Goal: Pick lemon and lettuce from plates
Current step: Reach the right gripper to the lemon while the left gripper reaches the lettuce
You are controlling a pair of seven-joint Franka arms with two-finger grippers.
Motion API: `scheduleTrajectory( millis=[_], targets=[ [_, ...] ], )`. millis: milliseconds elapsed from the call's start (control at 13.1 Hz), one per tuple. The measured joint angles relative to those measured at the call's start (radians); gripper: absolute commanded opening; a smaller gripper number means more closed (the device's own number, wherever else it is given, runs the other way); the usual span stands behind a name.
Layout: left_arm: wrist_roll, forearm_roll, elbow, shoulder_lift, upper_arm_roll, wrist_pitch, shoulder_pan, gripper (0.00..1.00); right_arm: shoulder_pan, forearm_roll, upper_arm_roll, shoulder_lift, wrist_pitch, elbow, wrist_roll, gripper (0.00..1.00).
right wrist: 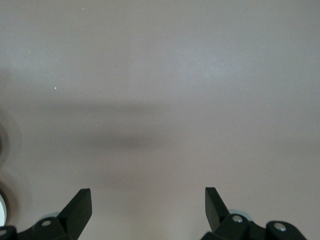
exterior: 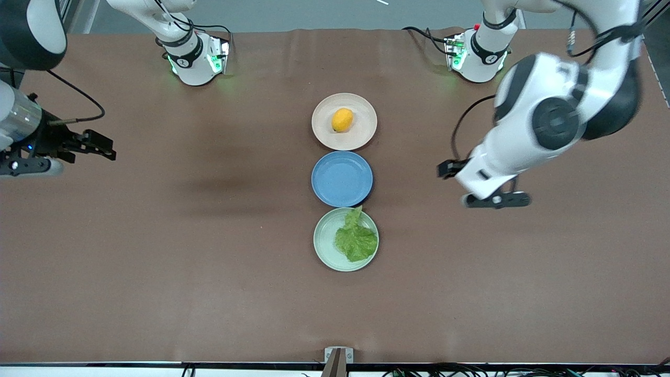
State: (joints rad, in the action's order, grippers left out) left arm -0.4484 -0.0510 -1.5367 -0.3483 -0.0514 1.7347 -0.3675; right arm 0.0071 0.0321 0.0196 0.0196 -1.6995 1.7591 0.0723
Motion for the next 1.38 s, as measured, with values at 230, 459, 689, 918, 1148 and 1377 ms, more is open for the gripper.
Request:
scheduleTrajectory(
  millis=[230, 459, 689, 918, 1148, 1377],
  targets=[
    [-0.211, 0.000, 0.017, -0.103, 0.000, 0.163, -0.080, 1.00, 0.051, 0.105, -0.003, 0.027, 0.050, -0.007, -0.100, 1.00],
    [-0.470, 0.000, 0.038, -0.190, -0.001, 0.332, -0.136, 1.00, 0.195, 0.132, -0.010, 0.023, 0.063, 0.012, -0.345, 1.00],
    [-0.761, 0.000, 0.072, -0.273, 0.000, 0.521, -0.184, 1.00, 0.458, 0.137, -0.018, 0.007, -0.049, 0.083, -0.768, 1.00],
    [-0.910, 0.000, 0.073, -0.338, 0.000, 0.685, -0.223, 1.00, 0.713, 0.136, -0.023, 0.010, -0.226, 0.169, -1.096, 1.00],
    [-0.927, 0.000, 0.055, -0.384, 0.001, 0.798, -0.234, 0.98, 0.880, 0.114, -0.021, 0.068, -0.399, 0.245, -1.276, 1.00],
    [-0.927, 0.013, 0.019, -0.413, 0.005, 0.872, -0.234, 0.95, 0.987, 0.037, -0.020, 0.197, -0.556, 0.255, -1.434, 1.00]
  ],
)
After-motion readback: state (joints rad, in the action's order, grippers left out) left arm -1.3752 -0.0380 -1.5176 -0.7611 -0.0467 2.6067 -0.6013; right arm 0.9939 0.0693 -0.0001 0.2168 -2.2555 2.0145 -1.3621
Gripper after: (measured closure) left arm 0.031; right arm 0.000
